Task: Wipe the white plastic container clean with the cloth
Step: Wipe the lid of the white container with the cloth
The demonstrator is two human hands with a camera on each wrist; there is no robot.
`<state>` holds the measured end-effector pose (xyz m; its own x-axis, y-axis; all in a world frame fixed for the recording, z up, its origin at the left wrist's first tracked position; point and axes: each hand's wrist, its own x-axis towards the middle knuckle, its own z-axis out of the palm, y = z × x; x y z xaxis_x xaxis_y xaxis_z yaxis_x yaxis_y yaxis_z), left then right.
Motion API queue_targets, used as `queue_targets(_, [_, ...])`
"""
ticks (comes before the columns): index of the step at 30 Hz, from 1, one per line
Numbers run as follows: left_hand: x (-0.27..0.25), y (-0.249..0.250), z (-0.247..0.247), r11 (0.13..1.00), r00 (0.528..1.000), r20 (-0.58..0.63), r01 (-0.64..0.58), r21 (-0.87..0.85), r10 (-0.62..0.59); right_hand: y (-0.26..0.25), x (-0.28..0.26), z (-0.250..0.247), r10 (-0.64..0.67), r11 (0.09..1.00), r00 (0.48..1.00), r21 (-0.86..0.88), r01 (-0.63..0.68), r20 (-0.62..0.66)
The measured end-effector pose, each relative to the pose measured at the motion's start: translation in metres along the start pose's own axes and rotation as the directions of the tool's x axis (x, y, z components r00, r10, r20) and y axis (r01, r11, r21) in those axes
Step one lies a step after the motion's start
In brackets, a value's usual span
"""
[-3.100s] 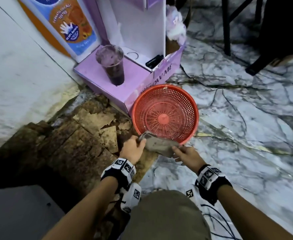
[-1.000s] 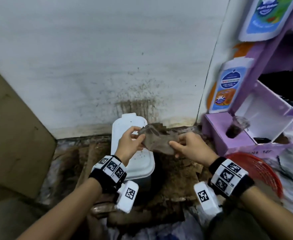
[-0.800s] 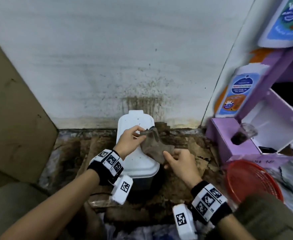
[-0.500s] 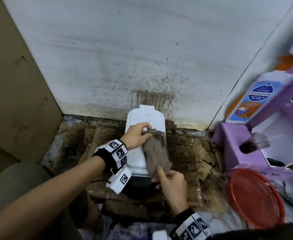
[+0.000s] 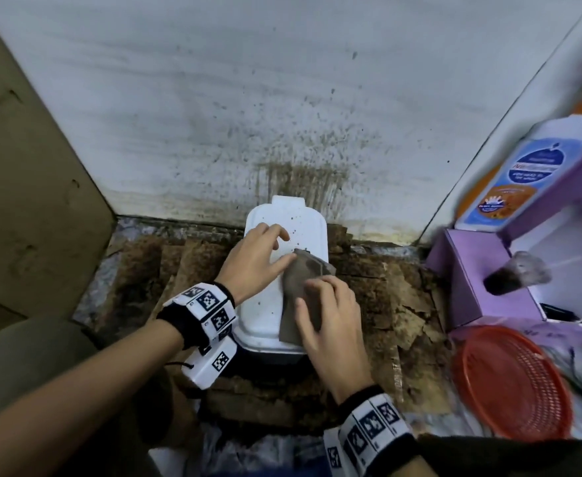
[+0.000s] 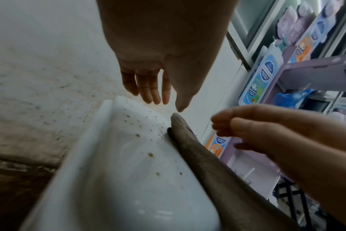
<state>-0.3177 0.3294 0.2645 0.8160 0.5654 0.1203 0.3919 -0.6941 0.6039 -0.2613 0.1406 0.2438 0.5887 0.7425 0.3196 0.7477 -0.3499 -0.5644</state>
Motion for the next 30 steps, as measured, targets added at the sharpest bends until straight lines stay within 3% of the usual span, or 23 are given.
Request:
queue_targets(3, [-0.013,-0.011,-0.009,1.0,0.999,0.029,0.027,0.005,-0.027,0.002,0.016,0.015,-0.048,0.996,0.994,-0.077,0.055,0.097])
queue_targets(8, [-0.048,-0.031,-0.013,0.983,0.975,0.127,0.185,0.012,-0.185,0.013,0.02,0.038,-0.014,0.973,0.965,-0.219,0.073,0.261])
queue_targets(10, [-0.061,-0.033,-0.015,0.968,0.95,0.208,0.247,-0.045,-0.233,0.015,0.021,0.04,-0.025,0.967,0.964,-0.239,0.09,0.264])
queue_targets(13, [-0.074,-0.036,-0.018,0.934,0.877,0.395,0.34,-0.112,-0.272,0.022,0.028,0.04,-0.029,0.971,0.955,-0.22,0.097,0.295])
queue_targets(15, [-0.078,-0.048,-0.014,0.938,0.855,0.458,0.327,-0.113,-0.243,0.028,0.036,0.042,-0.027,0.978,0.95,-0.19,0.09,0.31])
queue_targets(21, [-0.085,-0.073,-0.003,0.959,0.858,0.506,0.208,-0.193,-0.084,0.033,0.041,0.047,-0.026,0.984,0.956,-0.159,0.075,0.292])
queue_targets(30, [-0.089,-0.09,0.003,0.981,0.873,0.481,0.153,-0.118,-0.078,0.018,-0.012,0.042,-0.014,0.998,0.982,-0.062,0.026,0.189])
